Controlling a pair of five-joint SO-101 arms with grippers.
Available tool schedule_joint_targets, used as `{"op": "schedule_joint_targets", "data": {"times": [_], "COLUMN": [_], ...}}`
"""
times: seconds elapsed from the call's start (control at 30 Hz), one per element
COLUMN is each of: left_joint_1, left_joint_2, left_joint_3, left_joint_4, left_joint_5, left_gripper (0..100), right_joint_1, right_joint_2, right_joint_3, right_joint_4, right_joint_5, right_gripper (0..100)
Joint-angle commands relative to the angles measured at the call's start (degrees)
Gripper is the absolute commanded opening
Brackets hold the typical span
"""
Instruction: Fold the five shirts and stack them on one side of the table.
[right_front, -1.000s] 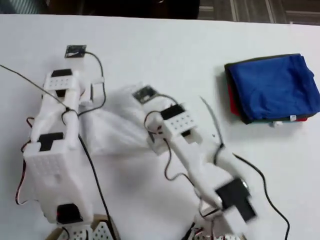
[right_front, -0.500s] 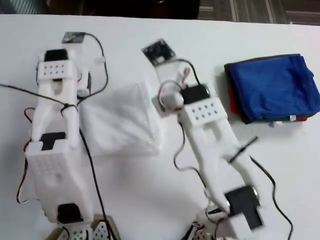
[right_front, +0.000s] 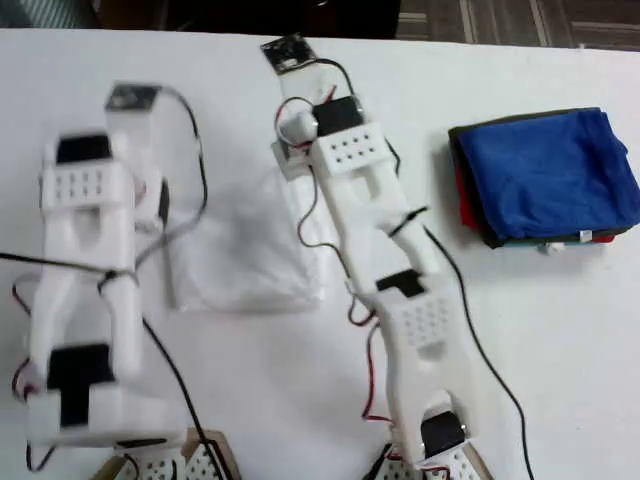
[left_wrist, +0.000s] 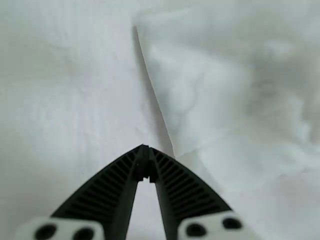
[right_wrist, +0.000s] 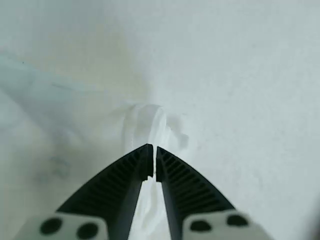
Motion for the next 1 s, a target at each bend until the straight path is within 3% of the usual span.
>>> {"op": "schedule_joint_targets", "data": {"times": [0.0, 0.13, 0.37, 0.7, 0.97], "left_joint_1": [-0.7, 0.0, -0.4, -0.4, -0.5], "left_joint_2": [-7.9, -8.8, -8.8, -8.9, -9.4], "left_joint_3": [22.8, 30.9, 35.2, 35.5, 31.2], "left_joint_4": [-14.9, -21.2, -25.0, -24.6, -19.4], "left_joint_5": [-2.7, -2.7, -3.0, -3.0, -2.7], "left_gripper": [3, 3, 3, 3, 3], "right_joint_1": [-2.2, -3.1, -0.1, 6.2, 3.7], "right_joint_2": [6.1, 12.8, 20.8, 22.9, 10.2], "right_joint_3": [-15.6, -22.2, -22.8, -22.6, -23.0], "right_joint_4": [3.6, 3.9, 4.6, 13.8, 13.8], "right_joint_5": [-0.4, -0.4, -0.2, -0.2, 0.0], "right_gripper": [2.0, 2.0, 2.0, 2.0, 2.0]}}
